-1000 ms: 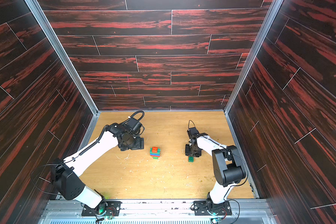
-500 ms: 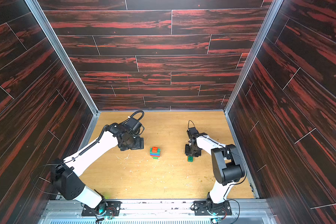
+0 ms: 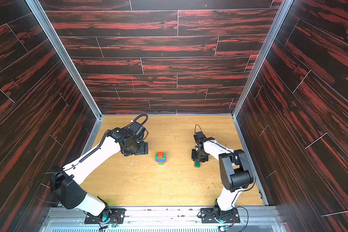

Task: Assemble a carrot with lego
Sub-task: Pick up the lego brick from the center of the board.

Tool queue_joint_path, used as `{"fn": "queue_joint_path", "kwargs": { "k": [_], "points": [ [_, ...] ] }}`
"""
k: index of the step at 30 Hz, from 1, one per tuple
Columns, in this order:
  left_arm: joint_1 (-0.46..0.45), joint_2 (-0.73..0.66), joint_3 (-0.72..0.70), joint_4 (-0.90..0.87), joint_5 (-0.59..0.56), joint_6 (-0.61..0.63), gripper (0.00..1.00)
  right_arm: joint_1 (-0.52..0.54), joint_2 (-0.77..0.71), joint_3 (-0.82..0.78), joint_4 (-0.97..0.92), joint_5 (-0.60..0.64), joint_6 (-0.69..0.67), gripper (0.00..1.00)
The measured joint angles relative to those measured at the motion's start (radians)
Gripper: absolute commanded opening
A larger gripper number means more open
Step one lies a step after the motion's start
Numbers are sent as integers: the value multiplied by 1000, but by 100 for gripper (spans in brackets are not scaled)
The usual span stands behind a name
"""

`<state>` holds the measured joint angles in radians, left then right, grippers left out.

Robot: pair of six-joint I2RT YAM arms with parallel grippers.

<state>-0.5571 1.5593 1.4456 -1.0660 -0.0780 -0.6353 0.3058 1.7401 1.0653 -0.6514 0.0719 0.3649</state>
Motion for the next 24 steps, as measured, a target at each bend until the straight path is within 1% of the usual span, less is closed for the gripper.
{"fn": "queue_joint_path", "kwargs": {
  "k": [10,14,19,24],
  "points": [
    [3,-30,-25,3,-28,-2,88,16,-18,93,-101,-7,-47,0],
    [18,-58,-43,5,-37,-1,89,67,-54,160,-155,-6,-92,0],
    [58,-99,-85,21,-40,-1,89,161,-102,253,-198,-2,-166,0],
    [107,-142,-143,35,-39,0,89,254,-106,383,-260,-9,-252,0]
  ]
}}
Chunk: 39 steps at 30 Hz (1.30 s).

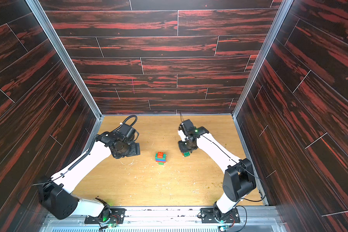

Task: Assemble a carrot with lego
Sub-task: Pick up the lego brick from the center of the board, then assemble the lego brick with the lego brick.

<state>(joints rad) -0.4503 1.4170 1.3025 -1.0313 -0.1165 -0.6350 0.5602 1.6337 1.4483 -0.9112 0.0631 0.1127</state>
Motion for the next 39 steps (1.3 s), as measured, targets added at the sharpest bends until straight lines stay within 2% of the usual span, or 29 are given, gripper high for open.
{"fn": "queue_joint_path", "kwargs": {
  "k": [4,11,26,31,39],
  "points": [
    [47,-52,-60,18,3,3,89,64,10,117,-51,3,-81,0],
    [121,-153,-168,43,16,11,88,181,20,161,-61,4,-269,0],
    [220,-251,-333,138,100,37,89,204,267,533,-243,-161,-618,0],
    [239,-271,-361,149,113,44,89,236,356,629,-302,-147,-692,0],
    [254,-282,-372,159,122,53,89,290,416,668,-349,-62,-764,0]
  ]
}}
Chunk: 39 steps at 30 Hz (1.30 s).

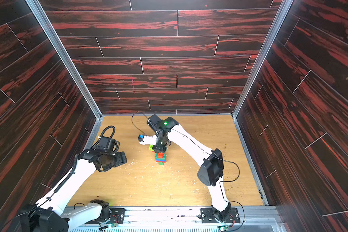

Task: Assemble a carrot with lego
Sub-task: Assemble the lego brick with the lego brick.

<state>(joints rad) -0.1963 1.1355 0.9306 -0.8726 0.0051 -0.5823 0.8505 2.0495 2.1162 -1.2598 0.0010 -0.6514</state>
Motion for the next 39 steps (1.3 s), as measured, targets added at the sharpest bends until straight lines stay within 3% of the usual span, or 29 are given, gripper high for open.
{"fn": "queue_joint_path", "kwargs": {
  "k": [11,39],
  "points": [
    [2,-5,-19,11,13,7,89,11,52,24,-14,62,-42,0],
    [6,-5,-27,14,15,8,89,1,83,8,-26,59,-49,0]
  ]
}}
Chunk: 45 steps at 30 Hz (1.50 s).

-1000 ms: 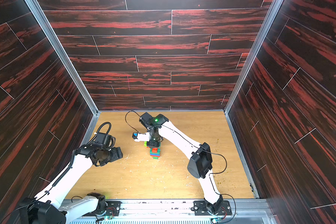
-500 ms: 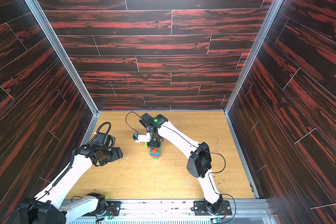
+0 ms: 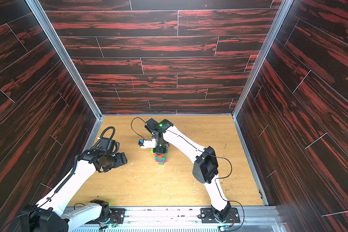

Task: Assemble a carrot with lego
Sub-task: Assemble the lego brick with the lego brick.

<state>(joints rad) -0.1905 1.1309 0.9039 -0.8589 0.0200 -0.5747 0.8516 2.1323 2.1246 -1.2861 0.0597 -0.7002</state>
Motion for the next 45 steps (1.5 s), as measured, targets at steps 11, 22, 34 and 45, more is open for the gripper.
{"fn": "queue_joint_path", "kwargs": {
  "k": [11,22,34,45],
  "points": [
    [0,-1,-5,0,0,0,89,0,10,-3,0,6,1,0],
    [0,-1,-5,0,0,4,89,-1,13,-7,-1,9,11,0],
    [0,-1,-5,0,3,11,89,-1,26,-7,-1,8,31,0],
    [1,-1,-5,0,3,23,89,-5,26,-19,7,1,34,0]
  ]
}}
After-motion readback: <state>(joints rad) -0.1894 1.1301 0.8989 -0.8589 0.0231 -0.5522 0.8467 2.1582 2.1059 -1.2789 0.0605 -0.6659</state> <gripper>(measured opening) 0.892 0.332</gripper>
